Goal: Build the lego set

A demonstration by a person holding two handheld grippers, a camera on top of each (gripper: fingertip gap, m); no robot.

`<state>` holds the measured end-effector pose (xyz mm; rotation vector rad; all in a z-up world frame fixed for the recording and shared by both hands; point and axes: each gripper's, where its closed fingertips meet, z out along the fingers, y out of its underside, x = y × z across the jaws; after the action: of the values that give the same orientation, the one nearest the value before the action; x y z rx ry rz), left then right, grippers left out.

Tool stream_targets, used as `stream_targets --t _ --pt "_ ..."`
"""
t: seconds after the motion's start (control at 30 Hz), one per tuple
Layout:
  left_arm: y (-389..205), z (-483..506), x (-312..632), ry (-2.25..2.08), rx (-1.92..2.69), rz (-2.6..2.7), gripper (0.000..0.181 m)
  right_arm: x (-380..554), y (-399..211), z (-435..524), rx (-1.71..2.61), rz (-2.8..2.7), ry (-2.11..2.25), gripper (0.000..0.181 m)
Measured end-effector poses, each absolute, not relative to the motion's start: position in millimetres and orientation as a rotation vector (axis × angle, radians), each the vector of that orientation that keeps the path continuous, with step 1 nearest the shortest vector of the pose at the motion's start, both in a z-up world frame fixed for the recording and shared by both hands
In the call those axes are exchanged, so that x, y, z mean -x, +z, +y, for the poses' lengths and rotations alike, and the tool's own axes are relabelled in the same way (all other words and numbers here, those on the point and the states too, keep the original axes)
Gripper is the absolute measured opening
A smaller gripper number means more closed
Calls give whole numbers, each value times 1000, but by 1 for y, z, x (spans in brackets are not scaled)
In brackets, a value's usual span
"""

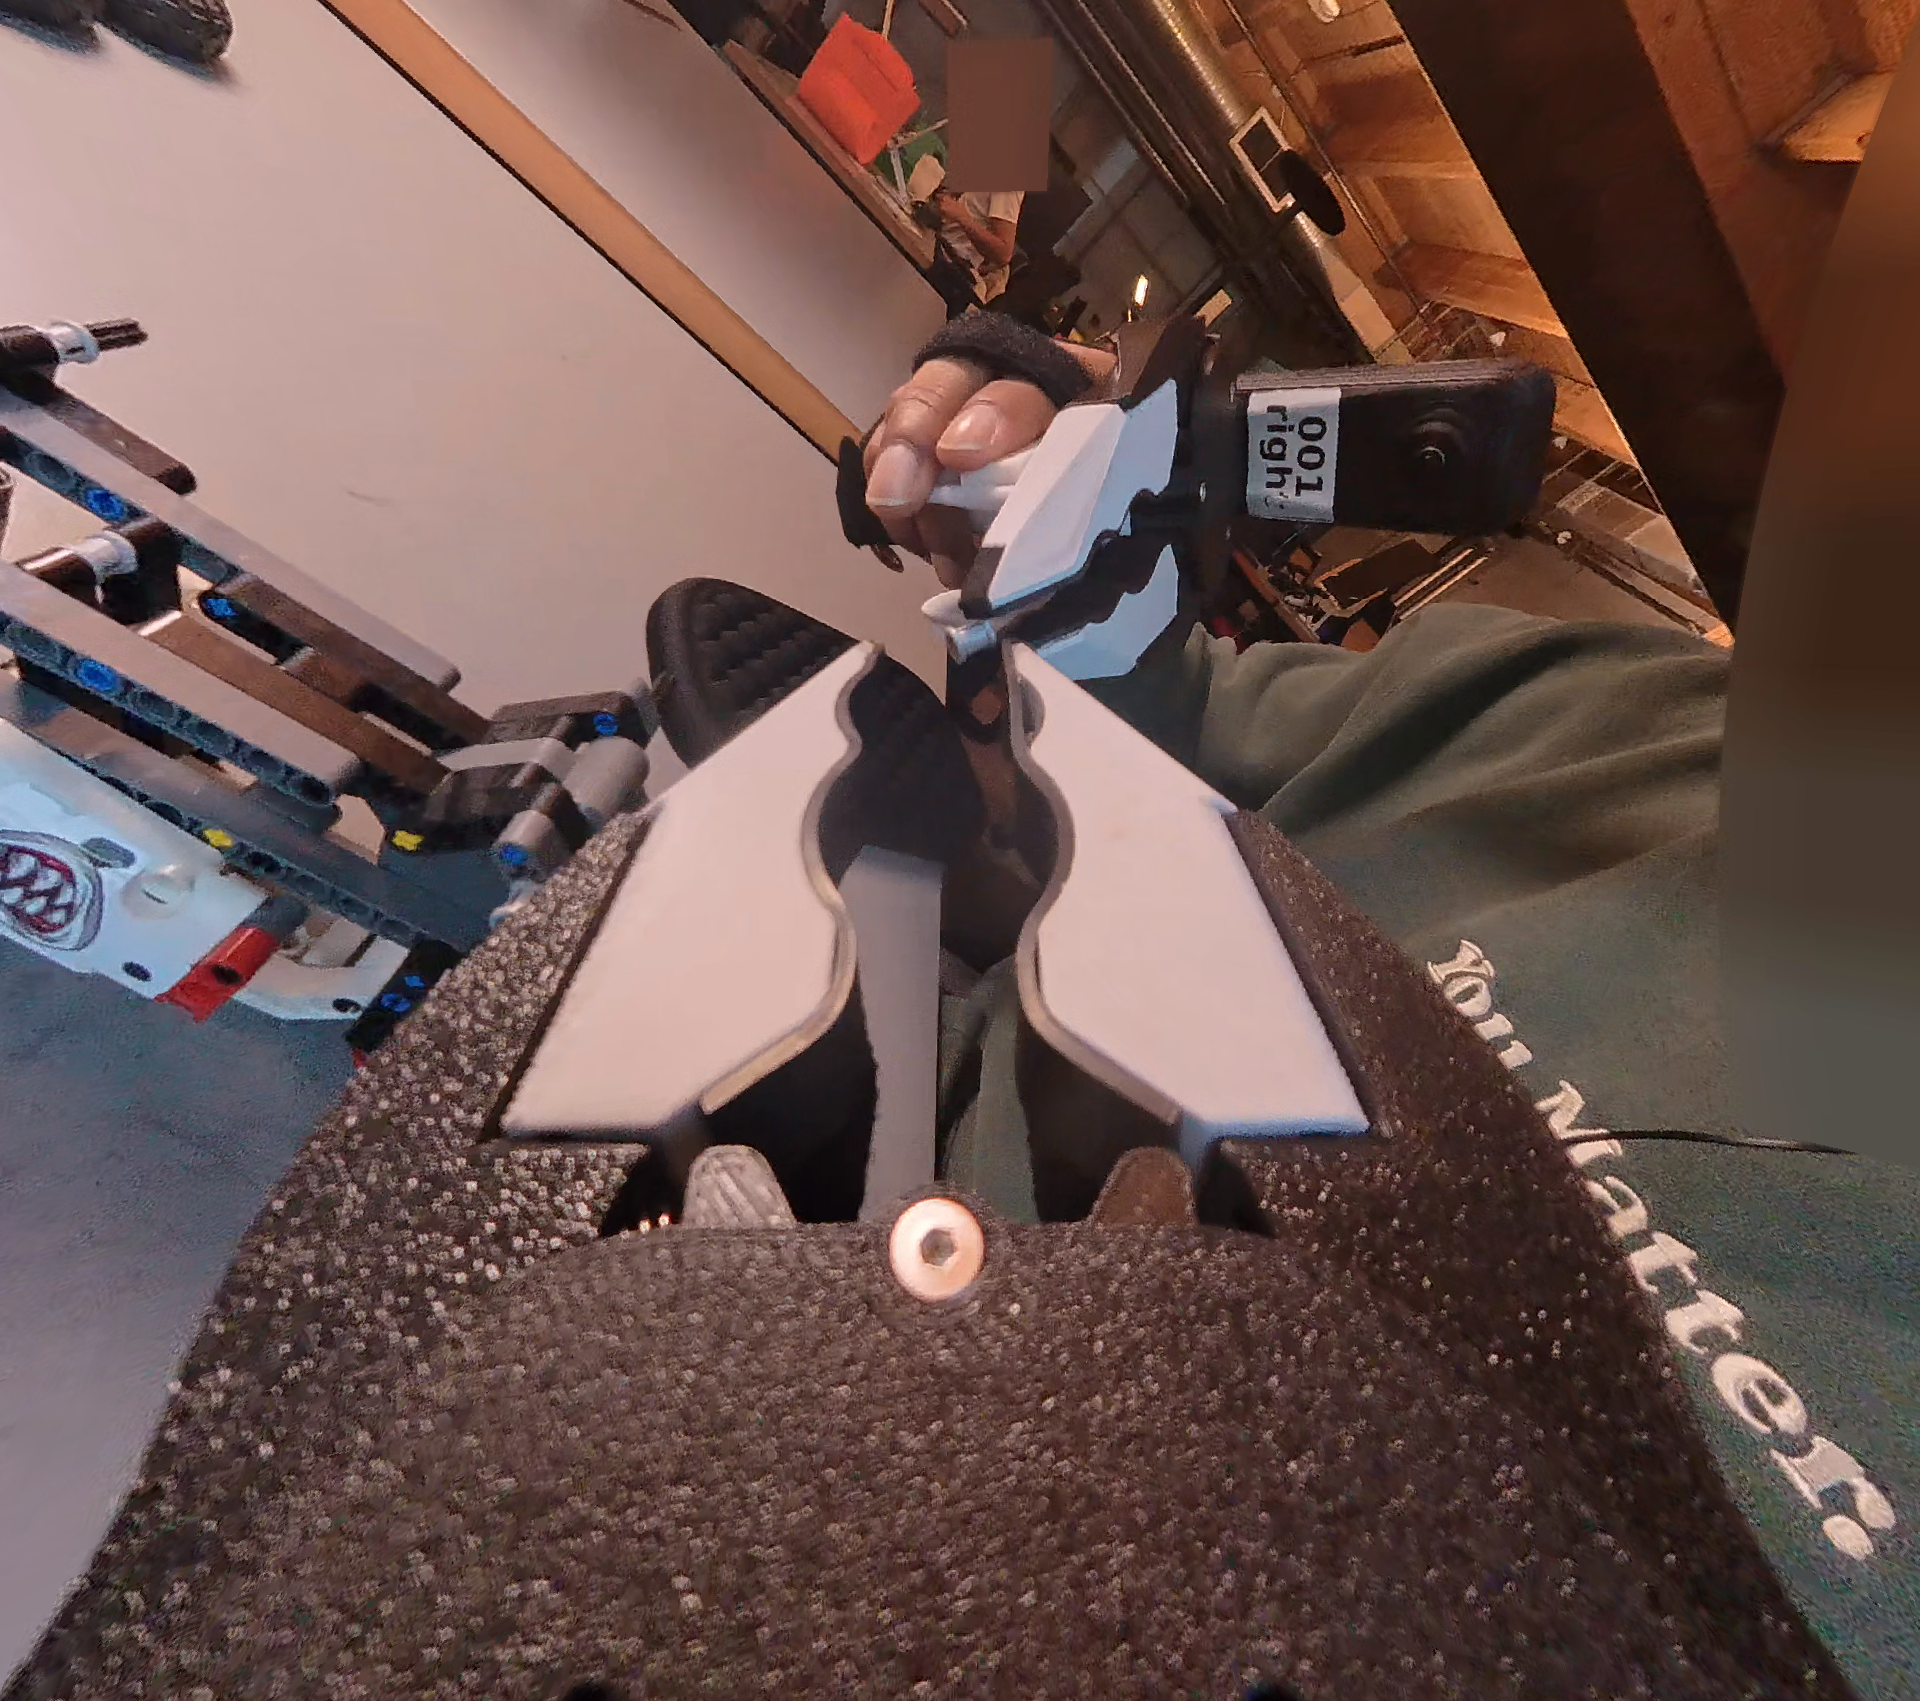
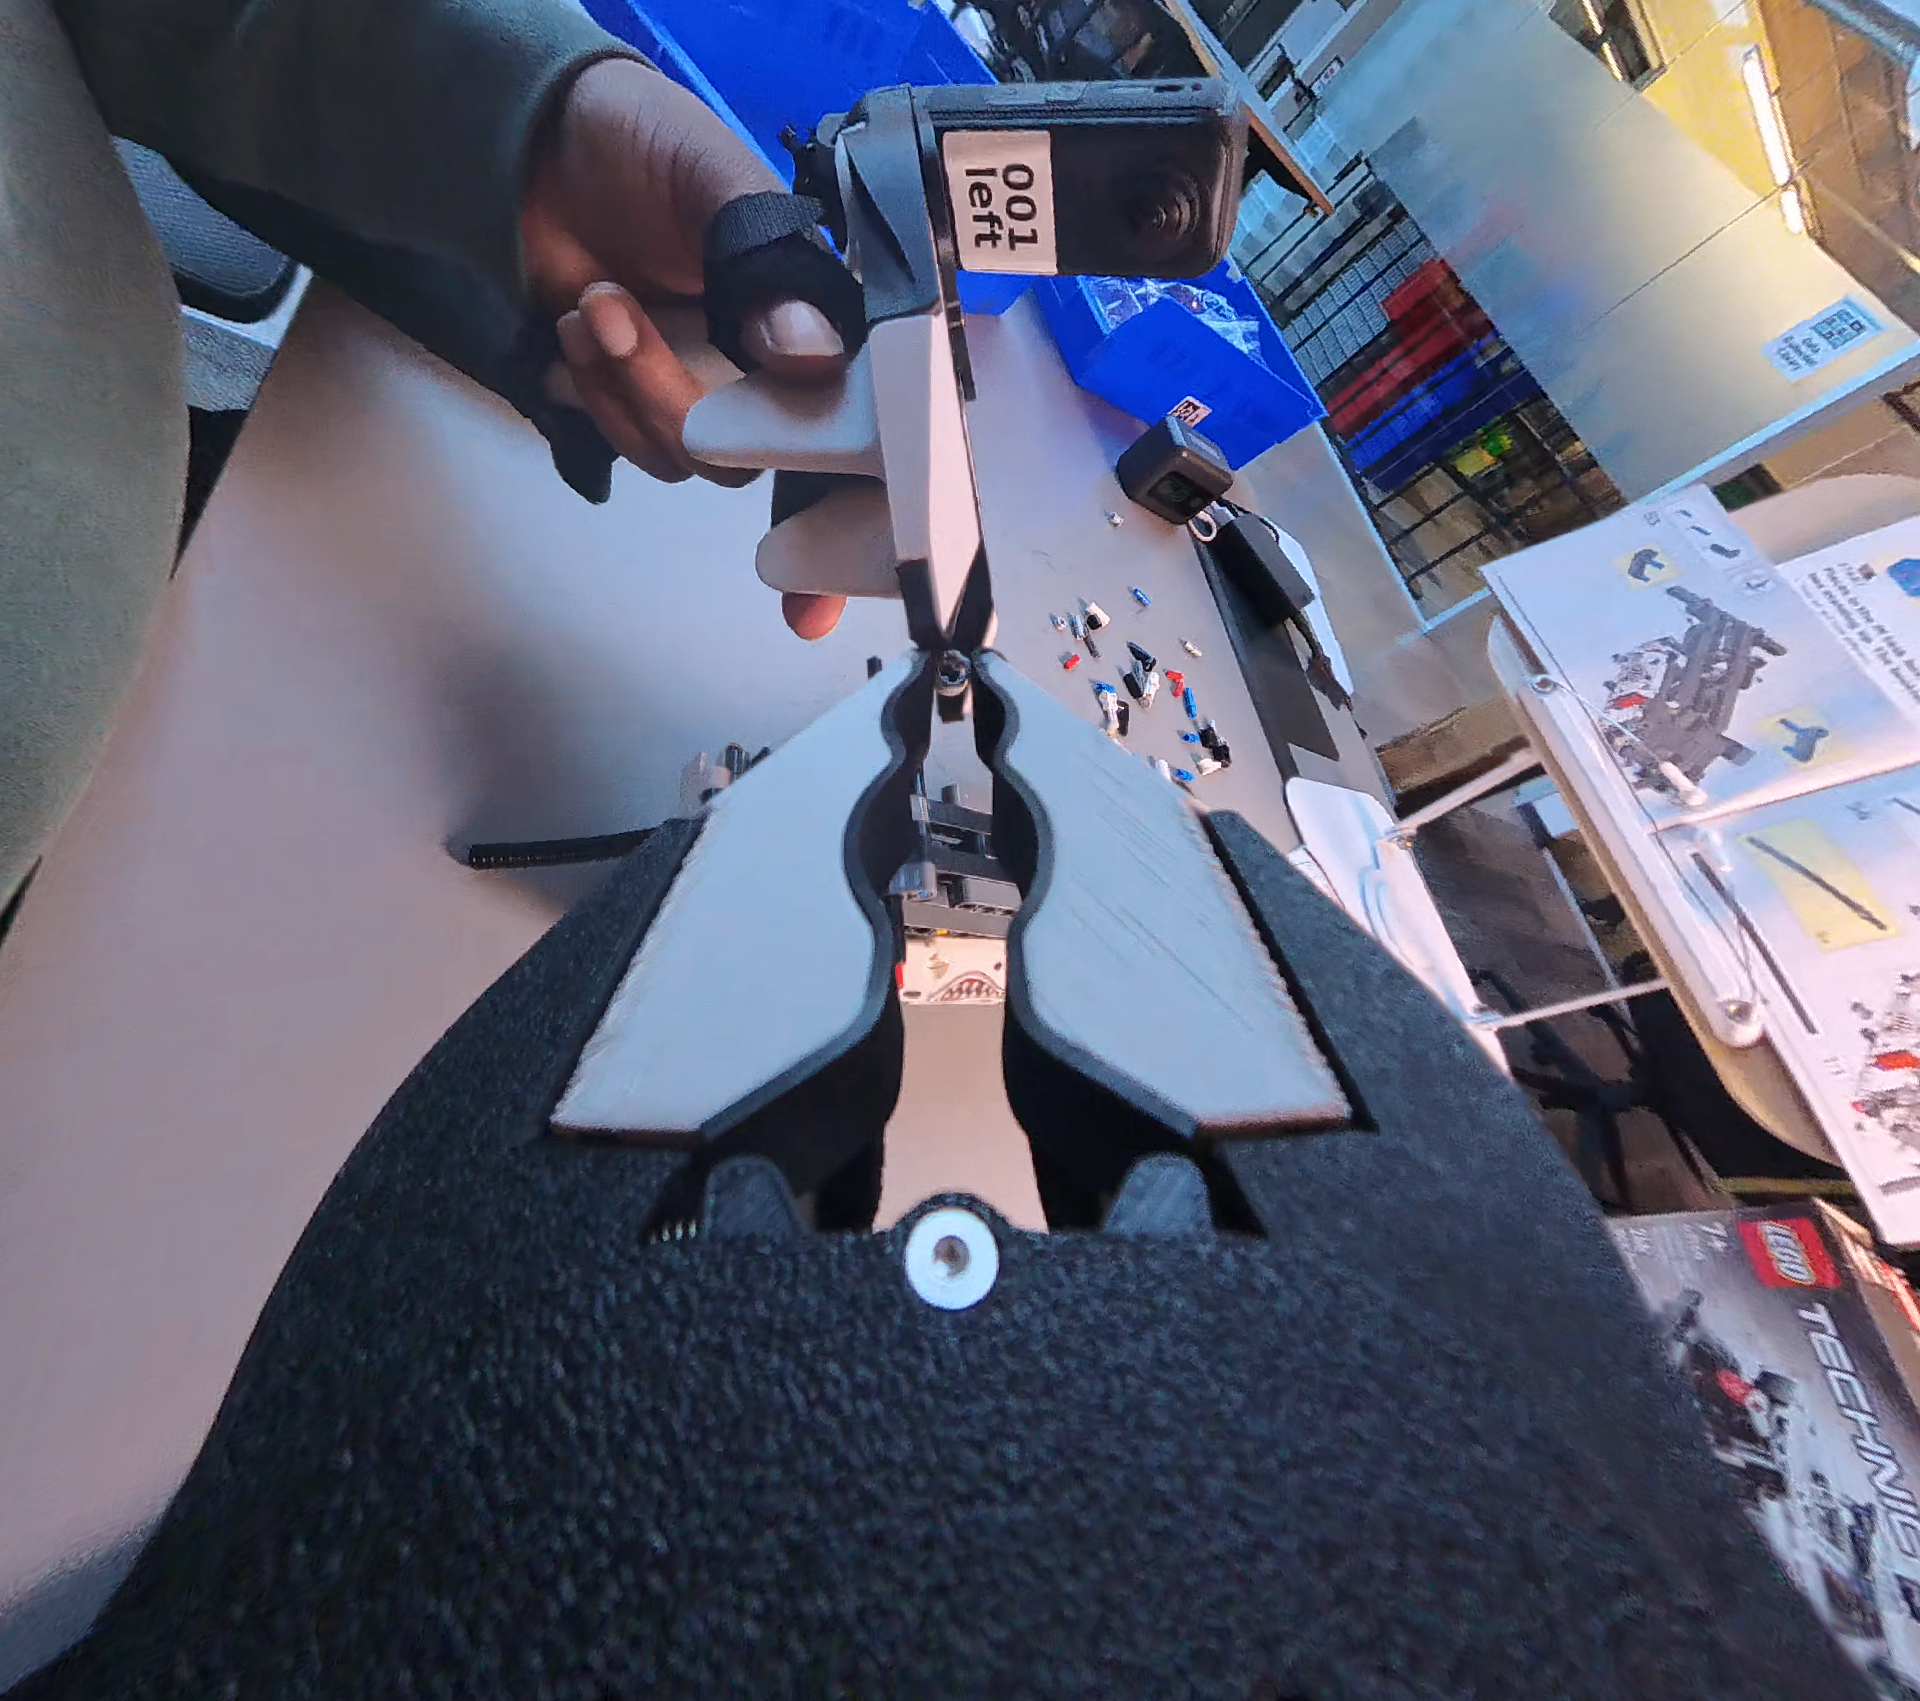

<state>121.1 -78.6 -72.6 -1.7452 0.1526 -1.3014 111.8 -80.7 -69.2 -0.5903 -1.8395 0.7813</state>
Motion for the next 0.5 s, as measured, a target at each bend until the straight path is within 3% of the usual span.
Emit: stream_targets --t 0.1,0.27,0.5 --pt "-66 -90 -122 -1349 1698 133 11 -115 -69 -93 562 -1860 747 6" --pt "-66 -106 -129 -1400 1681 127 15 -117 -67 -110 526 -1861 666 6" --pt "-50 -126 -137 -1533 1546 179 7 -124 -55 -130 522 -1810 730 7"
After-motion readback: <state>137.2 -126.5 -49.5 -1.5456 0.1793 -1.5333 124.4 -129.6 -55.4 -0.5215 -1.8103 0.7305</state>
